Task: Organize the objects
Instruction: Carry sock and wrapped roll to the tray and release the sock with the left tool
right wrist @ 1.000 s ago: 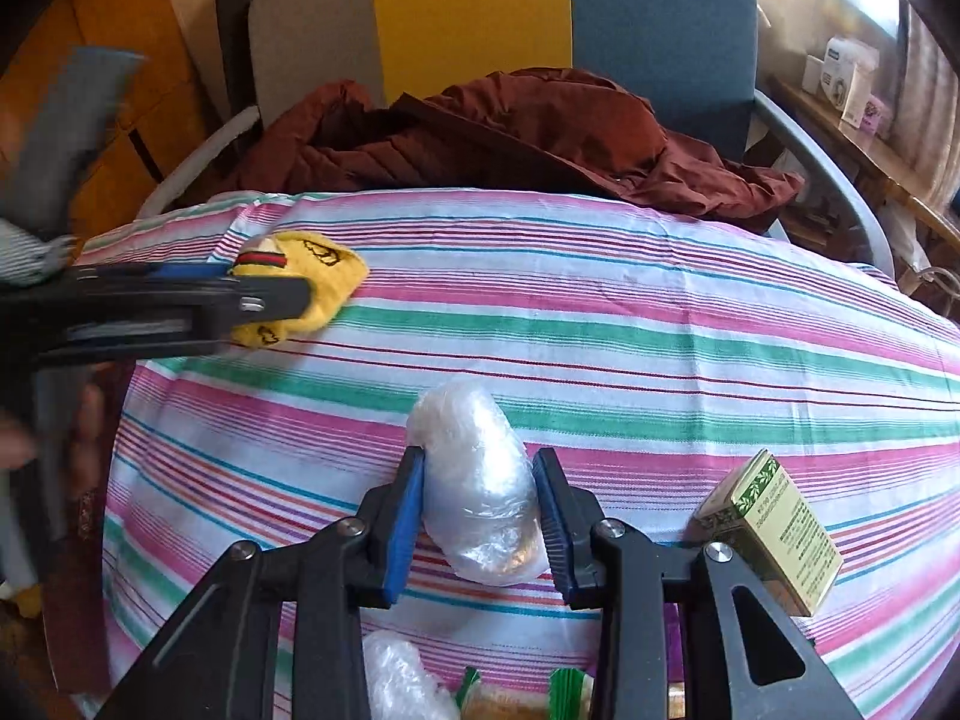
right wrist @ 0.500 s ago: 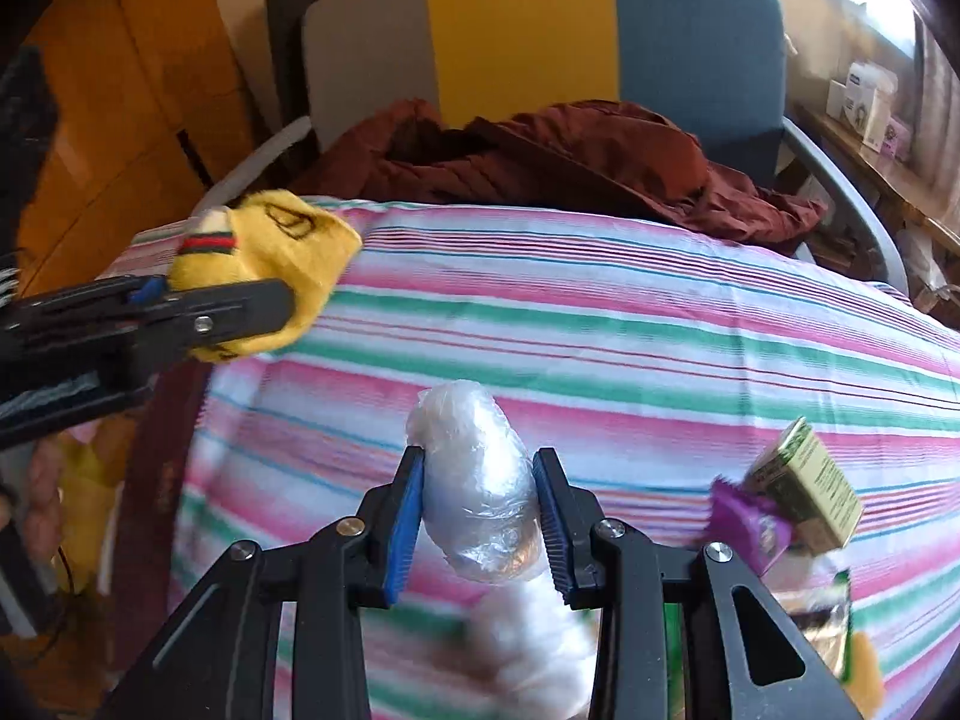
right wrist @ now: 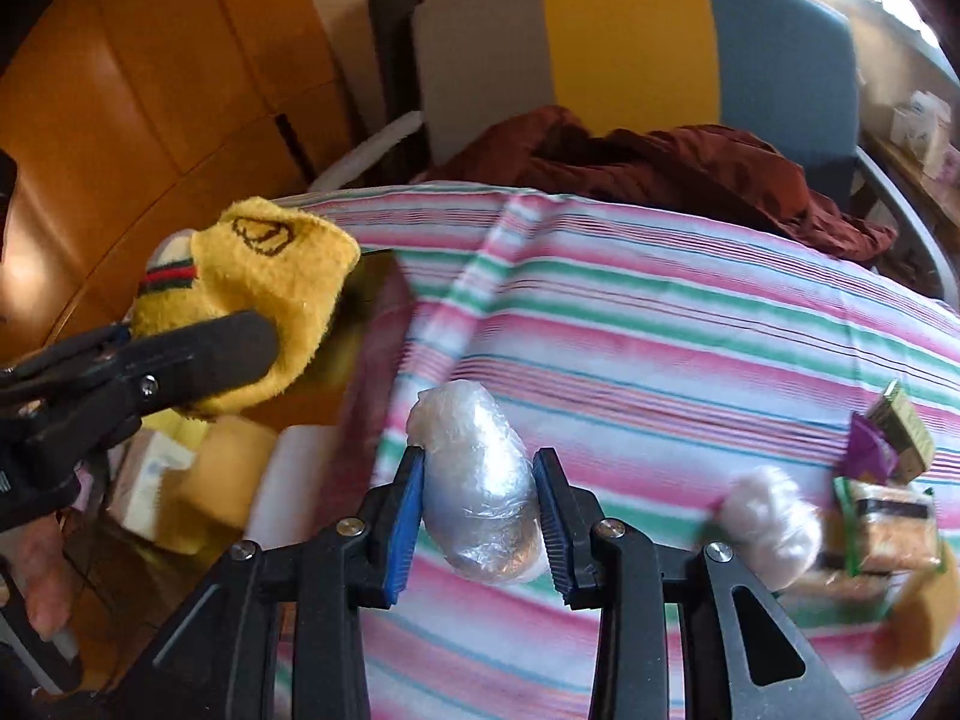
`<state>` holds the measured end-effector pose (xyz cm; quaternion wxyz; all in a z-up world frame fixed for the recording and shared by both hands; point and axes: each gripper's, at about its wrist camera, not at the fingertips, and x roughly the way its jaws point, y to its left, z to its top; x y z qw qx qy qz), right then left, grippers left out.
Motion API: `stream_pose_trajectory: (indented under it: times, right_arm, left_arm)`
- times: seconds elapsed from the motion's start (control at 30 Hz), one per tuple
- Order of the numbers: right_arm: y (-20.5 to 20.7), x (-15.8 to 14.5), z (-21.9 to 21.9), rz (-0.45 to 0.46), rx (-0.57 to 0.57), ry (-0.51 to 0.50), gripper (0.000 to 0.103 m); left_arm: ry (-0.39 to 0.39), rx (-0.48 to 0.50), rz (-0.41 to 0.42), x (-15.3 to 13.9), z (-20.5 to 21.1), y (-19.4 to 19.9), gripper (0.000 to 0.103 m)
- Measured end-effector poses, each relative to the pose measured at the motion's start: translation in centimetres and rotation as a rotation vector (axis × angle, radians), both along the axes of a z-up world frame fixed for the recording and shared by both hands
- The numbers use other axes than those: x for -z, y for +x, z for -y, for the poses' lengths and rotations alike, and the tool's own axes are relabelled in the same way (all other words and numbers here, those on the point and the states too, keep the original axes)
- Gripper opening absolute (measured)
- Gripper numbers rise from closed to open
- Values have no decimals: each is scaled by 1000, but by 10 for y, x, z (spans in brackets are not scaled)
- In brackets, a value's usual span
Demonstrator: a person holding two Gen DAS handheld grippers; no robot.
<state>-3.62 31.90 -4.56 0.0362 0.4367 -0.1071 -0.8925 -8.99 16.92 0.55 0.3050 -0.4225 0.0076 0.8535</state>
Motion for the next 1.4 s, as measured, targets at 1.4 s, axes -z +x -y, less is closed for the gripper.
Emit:
stream_pose_trajectory:
  times: [1.4]
  right_arm:
    - [25,24,127,60,-226,-88,59]
  left_arm:
    - [78,-133,143,37,66,-54,54]
